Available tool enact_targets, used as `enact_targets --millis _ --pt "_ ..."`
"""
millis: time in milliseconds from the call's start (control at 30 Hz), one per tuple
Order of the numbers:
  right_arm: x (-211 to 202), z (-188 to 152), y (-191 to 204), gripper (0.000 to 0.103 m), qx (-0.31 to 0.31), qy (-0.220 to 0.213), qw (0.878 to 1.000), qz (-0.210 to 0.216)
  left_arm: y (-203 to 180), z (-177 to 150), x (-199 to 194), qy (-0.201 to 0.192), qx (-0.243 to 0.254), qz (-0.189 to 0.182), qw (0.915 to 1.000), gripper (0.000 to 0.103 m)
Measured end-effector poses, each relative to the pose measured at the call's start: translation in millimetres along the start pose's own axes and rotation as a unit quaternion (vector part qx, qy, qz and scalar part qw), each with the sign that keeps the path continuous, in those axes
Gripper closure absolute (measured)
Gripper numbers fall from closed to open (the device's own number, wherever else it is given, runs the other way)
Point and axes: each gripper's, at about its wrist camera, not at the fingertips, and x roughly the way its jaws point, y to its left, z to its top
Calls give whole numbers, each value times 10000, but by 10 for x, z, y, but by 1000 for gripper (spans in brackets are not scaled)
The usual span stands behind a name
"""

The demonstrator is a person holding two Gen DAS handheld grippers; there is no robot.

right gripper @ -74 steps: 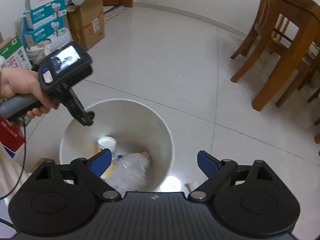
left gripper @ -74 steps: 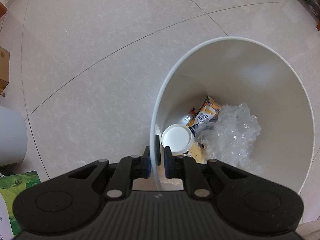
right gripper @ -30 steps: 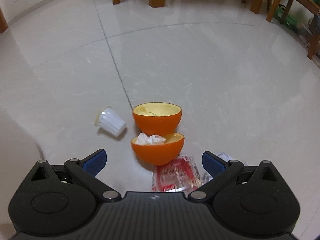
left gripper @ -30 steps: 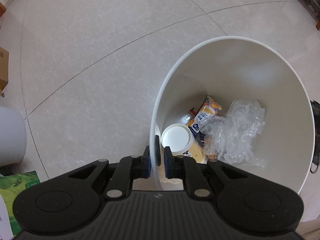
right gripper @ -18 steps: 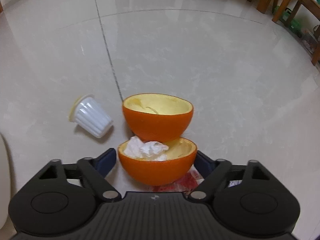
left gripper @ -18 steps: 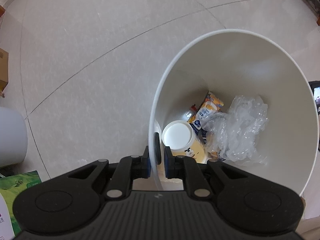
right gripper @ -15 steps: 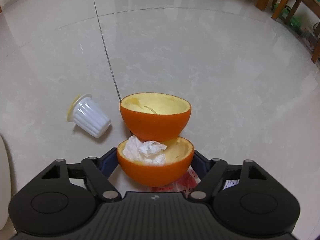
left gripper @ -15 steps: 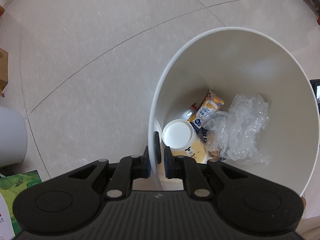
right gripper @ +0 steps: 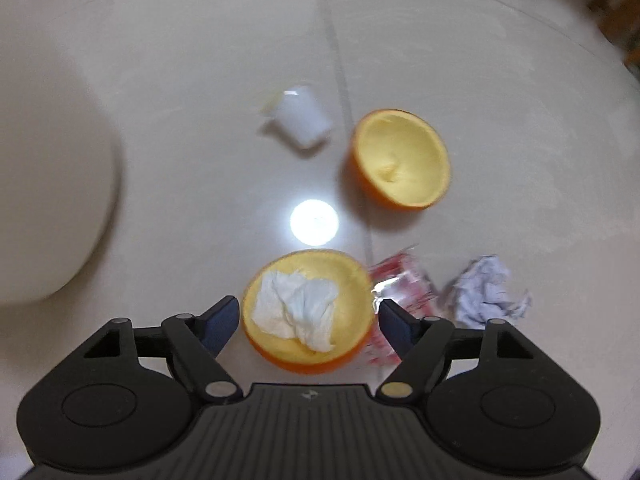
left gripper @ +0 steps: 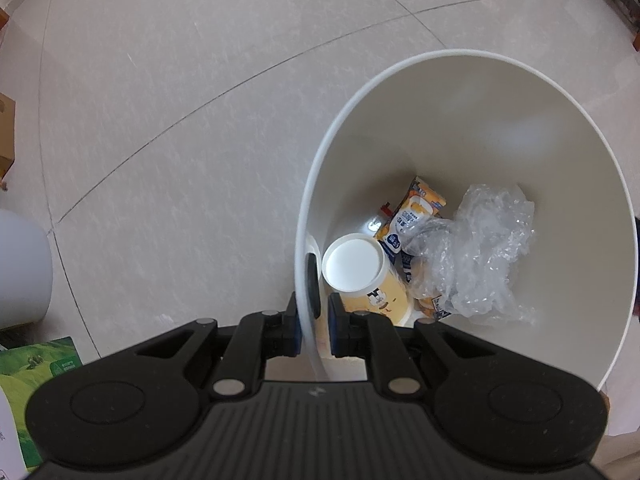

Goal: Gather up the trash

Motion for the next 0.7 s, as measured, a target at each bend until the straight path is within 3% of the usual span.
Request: enact_targets --millis 233,500,600,700 --pt "-98 -73 -74 12 222 -189 9995 116 9 0 -4 -5 -12 -11 10000 92" --pt "176 -132 -166 10 454 116 9989 -8 6 6 -1 9 -15 -3 10000 92" --pt "150 -218 -158 10 441 -155 9982 -367 7 12 -1 21 -27 -10 10000 92" --pt "15 -378 -252 10 757 -515 9957 -168 9 10 2 21 -10 -16 10000 92"
